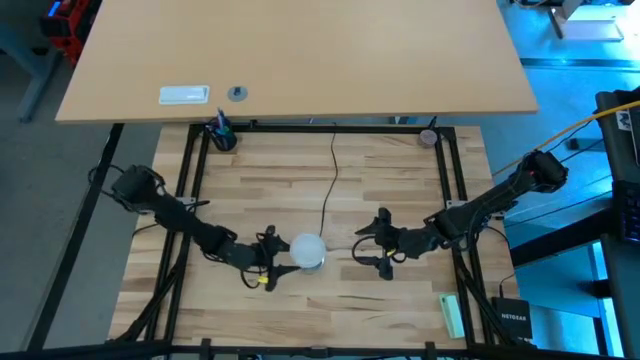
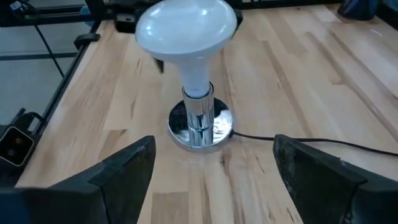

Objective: Screw lightbulb
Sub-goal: Remove the lightbulb from the lamp

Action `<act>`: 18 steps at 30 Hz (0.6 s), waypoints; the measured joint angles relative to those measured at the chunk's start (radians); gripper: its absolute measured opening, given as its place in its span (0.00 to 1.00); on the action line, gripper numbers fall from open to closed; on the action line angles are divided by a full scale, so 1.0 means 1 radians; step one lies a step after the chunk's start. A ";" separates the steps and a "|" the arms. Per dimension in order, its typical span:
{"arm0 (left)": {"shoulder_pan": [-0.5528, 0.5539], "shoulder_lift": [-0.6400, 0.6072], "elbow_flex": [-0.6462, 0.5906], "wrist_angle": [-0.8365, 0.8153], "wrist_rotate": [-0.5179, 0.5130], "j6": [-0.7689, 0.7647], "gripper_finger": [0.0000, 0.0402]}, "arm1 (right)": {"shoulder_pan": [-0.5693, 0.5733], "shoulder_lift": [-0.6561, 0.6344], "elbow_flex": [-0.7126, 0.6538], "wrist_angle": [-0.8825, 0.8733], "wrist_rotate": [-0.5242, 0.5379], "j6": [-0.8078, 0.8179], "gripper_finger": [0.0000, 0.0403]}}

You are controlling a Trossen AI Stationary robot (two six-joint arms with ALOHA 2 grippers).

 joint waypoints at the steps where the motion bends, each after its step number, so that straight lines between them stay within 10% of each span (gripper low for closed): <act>1: 0.000 0.018 0.015 0.016 0.000 0.010 0.63 | 0.000 0.000 0.000 0.002 0.001 -0.001 0.81; 18: 0.111 0.083 0.115 0.049 0.002 0.156 0.63 | 0.000 0.000 0.000 0.000 0.017 -0.025 0.81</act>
